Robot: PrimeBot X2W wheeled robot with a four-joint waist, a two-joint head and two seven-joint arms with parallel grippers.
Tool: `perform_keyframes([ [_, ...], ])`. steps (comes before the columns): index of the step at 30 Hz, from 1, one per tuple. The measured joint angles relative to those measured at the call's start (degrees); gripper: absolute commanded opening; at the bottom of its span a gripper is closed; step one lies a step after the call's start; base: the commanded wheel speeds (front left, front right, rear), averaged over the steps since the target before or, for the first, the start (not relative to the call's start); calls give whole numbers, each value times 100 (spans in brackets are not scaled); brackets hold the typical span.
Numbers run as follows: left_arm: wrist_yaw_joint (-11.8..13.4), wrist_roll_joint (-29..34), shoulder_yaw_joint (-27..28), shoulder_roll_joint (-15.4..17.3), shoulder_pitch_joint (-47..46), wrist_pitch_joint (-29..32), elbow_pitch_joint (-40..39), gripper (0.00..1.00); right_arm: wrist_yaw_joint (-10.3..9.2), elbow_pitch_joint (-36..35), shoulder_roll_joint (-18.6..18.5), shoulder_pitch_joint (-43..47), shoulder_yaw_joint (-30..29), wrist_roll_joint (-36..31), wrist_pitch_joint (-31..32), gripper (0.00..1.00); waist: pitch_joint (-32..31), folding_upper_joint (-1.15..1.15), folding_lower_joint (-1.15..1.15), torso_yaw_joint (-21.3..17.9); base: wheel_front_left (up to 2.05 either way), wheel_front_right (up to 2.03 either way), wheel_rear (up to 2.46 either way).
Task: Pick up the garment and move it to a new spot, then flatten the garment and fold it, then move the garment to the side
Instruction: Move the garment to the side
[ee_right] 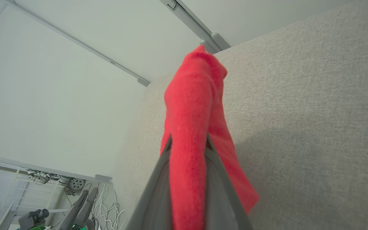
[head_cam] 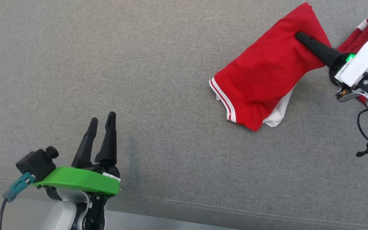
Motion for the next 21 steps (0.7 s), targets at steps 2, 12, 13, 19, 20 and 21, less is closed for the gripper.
perform_keyframes([
  [2,5,0,110,52,3,-8,-8,100,-3,104,9,-114,-85,2,-3,0,53,0,0,-2,0,0,0],
  [12,10,19,197,200,9,-12,-130,100,-4,411,46,-216,-531,19,-404,0,135,0,0,-377,0,0,0],
  [13,14,19,199,211,9,-10,-149,100,-4,442,49,-219,-584,19,-470,0,145,0,0,-432,0,0,0],
  [19,34,31,209,270,9,5,-212,100,-2,573,118,-254,-820,26,-832,0,200,0,0,-719,0,0,0],
  [20,35,38,201,275,9,30,-227,100,2,599,127,-254,-850,26,-906,0,212,0,0,-778,0,0,0],
  [21,44,52,192,277,9,49,-240,100,2,632,138,-254,-882,26,-976,0,225,0,0,-836,0,0,0],
])
